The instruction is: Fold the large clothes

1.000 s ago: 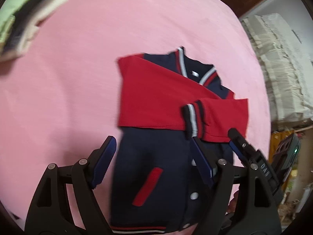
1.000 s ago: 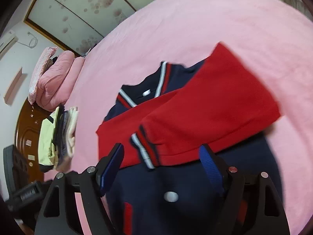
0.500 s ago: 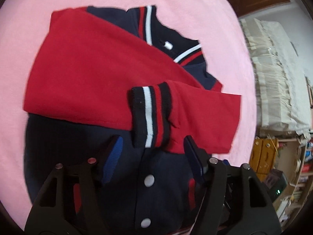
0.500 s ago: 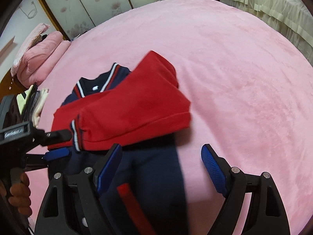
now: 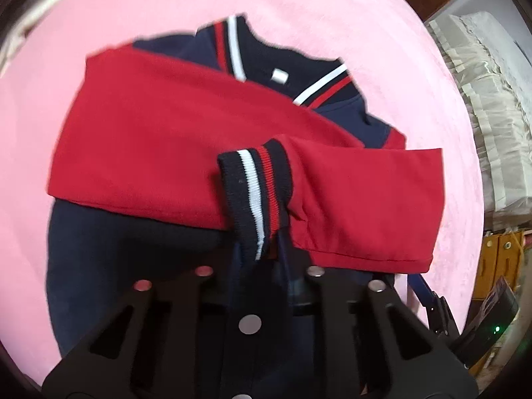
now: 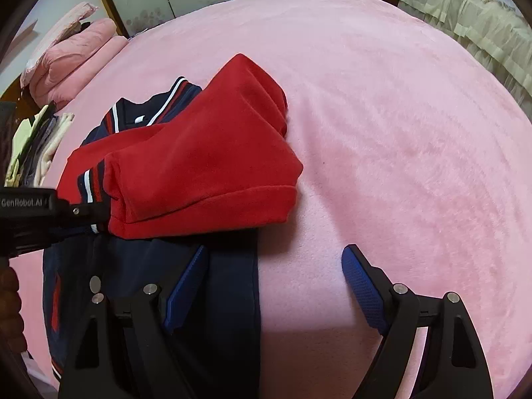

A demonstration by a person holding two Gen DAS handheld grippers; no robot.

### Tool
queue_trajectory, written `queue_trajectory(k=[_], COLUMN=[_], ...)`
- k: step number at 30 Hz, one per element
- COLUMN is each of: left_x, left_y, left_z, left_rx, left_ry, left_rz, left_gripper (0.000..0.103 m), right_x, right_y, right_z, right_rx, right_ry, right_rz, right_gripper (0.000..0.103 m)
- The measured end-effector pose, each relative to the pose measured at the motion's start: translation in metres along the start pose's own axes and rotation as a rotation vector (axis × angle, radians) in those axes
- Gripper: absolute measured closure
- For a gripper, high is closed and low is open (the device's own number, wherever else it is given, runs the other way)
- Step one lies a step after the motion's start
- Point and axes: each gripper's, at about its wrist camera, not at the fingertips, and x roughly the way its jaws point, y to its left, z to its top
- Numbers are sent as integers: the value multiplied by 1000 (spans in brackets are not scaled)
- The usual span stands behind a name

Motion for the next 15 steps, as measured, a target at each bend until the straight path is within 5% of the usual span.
queue_trajectory(k=[12, 15], left_x=[-93, -116], left_y=[-50, -52], left_z=[59, 79], left_rx=[84, 88], left_ry=[-325, -410], left_rz=[-221, -224], left_gripper=[97, 97], right_x=[8, 10], right_y=[-3, -2], right_z=[4, 8], right_rx=[-1, 6], right_ry=[-8, -11], right_rz=[-16, -27], right_gripper=[19, 19])
